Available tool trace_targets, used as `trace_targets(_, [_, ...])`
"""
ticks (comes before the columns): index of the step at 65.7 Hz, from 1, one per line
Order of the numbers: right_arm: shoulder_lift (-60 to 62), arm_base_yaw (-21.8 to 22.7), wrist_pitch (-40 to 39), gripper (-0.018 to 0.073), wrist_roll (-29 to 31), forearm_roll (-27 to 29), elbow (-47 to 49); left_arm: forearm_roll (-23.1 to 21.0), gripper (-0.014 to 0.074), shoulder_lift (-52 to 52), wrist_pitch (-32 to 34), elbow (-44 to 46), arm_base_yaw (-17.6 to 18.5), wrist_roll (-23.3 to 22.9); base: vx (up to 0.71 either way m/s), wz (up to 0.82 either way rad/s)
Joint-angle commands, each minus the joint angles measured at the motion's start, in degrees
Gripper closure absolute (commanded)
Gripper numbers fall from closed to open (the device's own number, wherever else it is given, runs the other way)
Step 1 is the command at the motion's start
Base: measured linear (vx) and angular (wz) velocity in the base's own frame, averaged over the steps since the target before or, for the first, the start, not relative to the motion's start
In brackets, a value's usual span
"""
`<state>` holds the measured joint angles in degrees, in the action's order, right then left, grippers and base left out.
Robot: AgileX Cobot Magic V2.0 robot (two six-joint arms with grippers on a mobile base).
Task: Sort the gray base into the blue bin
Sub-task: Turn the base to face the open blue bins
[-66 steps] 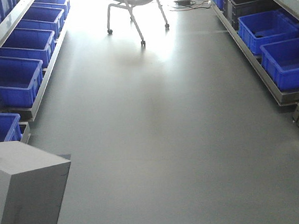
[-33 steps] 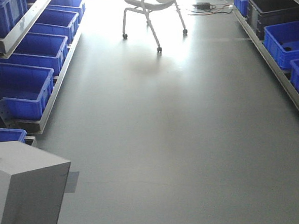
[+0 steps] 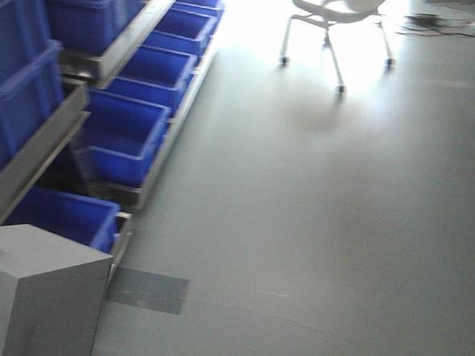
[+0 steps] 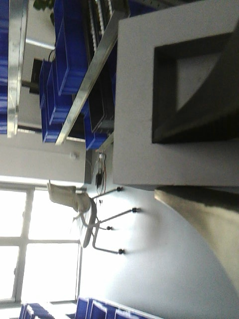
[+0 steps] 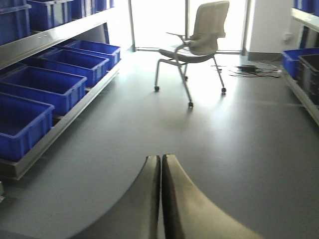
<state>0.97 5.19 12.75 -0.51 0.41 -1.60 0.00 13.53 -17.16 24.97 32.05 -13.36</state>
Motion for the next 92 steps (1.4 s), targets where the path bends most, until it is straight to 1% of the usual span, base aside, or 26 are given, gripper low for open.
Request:
trace_targets(1, [-0.83,-0.02,-4.16,0.0564,0.51,-0.41,-0.11,0.0,0.0603,0.41,6.02,1.77,0.23,-0.4,0.24,0.75])
trace_targets(35, [-0.83,-0.02,-4.16,0.0564,0.51,-0.41,-0.11,0.0,0.0603,0.41,6.02,1.77,0.23,-0.4,0.21,0.81])
trace_targets(92, [-0.83,-0.02,-4.16,0.0564,0.51,-0.41,-0.11,0.0,0.0603,0.41,6.02,1.77,0.23,-0.4,0.17,0.67])
